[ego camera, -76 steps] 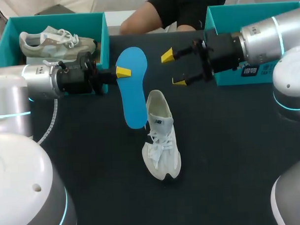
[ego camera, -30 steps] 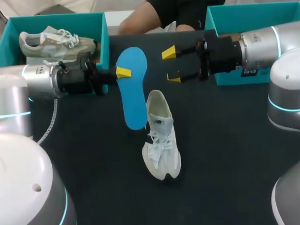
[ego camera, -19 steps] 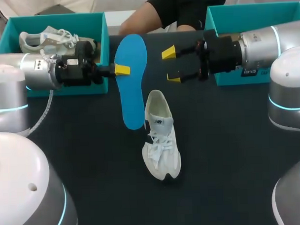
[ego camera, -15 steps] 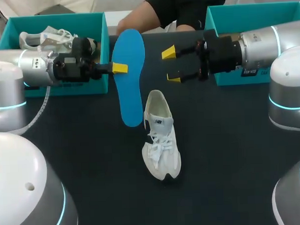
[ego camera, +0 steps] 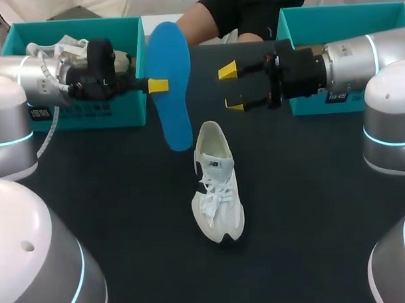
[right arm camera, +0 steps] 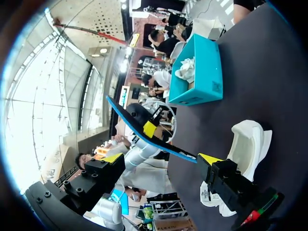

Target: Take the shoe out of the shoebox, open the shoe tongue, remove and reinsert the insole, then place the shoe into the shoebox

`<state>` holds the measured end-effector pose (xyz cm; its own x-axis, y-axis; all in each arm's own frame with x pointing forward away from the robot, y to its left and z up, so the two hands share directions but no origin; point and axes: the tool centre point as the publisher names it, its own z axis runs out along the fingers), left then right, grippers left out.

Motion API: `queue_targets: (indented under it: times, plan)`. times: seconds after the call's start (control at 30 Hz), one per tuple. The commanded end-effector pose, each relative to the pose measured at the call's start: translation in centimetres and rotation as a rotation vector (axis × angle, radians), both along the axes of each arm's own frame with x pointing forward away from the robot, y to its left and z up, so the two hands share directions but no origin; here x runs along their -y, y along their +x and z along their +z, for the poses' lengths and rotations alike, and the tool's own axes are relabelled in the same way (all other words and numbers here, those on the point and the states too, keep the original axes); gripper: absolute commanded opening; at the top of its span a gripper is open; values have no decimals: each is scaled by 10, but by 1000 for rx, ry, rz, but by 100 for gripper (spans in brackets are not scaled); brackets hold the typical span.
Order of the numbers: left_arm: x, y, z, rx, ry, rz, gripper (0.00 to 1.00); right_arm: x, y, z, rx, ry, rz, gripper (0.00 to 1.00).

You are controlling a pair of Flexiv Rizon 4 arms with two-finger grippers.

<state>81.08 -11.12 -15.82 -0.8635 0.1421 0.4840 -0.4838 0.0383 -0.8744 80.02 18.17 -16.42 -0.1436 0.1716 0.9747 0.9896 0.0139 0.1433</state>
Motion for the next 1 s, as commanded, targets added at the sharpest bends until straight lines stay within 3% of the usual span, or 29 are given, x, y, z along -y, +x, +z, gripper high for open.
queue_targets:
  times: [0.03, 0.13, 0.7, 0.8, 0.83, 0.9, 0.93, 1.0]
  plan:
    - [-3, -1, 12, 296, -22, 48, 0, -2, 0, 0, 0, -2, -3, 100]
    - [-5, 1, 17, 353, -14, 52, 0, -2, 0, 0, 0, -2, -3, 100]
    - [-5, 4, 17, 326, 21, 56, 0, -2, 0, 0, 0, -2, -3, 100]
    - [-7, 9, 13, 646, 24, 68, 0, -2, 0, 0, 0, -2, -3, 100]
    - [-9, 12, 13, 651, 4, 80, 0, -2, 0, 0, 0, -2, -3, 100]
    - [-11, 19, 13, 866, 30, 108, 0, -2, 0, 0, 0, -2, -3, 100]
    - [-12, 21, 14, 890, 18, 126, 0, -2, 0, 0, 0, -2, -3, 100]
    - [-14, 26, 15, 1073, -2, 164, 0, -2, 0, 0, 0, -2, -3, 100]
